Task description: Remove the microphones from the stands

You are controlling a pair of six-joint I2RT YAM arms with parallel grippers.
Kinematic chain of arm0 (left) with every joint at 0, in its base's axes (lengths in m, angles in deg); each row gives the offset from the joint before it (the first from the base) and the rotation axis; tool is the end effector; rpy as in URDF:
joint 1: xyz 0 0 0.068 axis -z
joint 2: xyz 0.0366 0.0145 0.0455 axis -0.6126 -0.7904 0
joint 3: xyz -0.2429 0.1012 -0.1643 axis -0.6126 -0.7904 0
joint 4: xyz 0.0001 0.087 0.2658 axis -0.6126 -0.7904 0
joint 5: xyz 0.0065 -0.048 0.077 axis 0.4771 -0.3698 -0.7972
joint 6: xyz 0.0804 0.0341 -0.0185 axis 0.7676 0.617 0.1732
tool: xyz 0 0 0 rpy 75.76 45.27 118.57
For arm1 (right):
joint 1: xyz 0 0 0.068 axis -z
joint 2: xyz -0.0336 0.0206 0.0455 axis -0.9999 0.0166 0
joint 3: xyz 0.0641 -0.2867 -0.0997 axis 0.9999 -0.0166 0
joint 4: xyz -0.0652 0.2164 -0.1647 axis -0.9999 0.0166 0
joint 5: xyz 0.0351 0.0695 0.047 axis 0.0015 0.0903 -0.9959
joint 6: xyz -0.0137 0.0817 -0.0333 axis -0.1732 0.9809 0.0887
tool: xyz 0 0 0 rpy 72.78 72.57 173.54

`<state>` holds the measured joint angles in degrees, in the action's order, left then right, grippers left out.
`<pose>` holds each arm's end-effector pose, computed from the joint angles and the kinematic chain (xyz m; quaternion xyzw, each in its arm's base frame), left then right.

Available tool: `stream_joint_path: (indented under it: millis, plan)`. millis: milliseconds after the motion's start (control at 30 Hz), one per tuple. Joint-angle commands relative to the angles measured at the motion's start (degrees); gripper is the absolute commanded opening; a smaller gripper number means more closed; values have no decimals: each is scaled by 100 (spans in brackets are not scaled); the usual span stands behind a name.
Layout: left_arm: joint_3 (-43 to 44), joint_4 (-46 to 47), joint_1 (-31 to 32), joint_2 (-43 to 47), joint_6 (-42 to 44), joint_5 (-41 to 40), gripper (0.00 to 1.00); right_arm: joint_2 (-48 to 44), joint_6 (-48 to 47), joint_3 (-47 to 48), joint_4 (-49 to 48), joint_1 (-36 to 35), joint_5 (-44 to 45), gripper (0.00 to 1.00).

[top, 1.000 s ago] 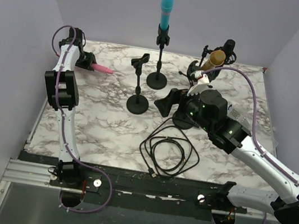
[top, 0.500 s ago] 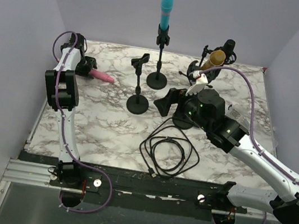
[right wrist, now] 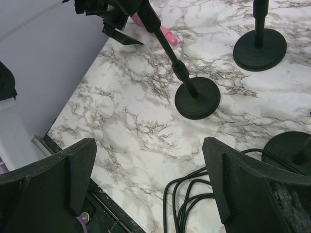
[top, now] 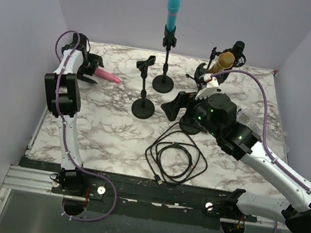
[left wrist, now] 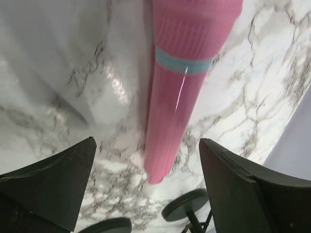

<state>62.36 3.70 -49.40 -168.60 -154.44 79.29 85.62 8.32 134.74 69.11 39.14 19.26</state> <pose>0.5604 0.1067 0.1623 -0.6590 0.7196 -0.1546 0.1548 0.2098 0.2311 0.4066 -0.1203 0.7823 0.3288 0.5152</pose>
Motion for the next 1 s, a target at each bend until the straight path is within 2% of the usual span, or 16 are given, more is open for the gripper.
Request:
stream_joint_path:
  millis: [0,300,467,600,767,867,967]
  plan:
    - [-650,439,8,1099,519,512,91,-3,43,121,219,-32,195,100]
    - [-2864,1812,-45,2908,1406,912,95,142,227,230,502,-28,176,100]
    - [-4024,3415,-51,3960,2186,2010,95,123,271,230,617,-30,219,100]
    - [-4411,4174,-29,4500,2523,3171,94,89,258,216,683,-28,272,100]
    - [-5003,4940,258,5421,2860,4098,94,98,260,168,674,-24,231,100]
    - [-4995,4843,634,5902,3508,4315,94,120,258,151,668,-34,173,100]
    - [-4620,4152,1210,6163,4467,4054,99,91,262,111,634,-28,133,100]
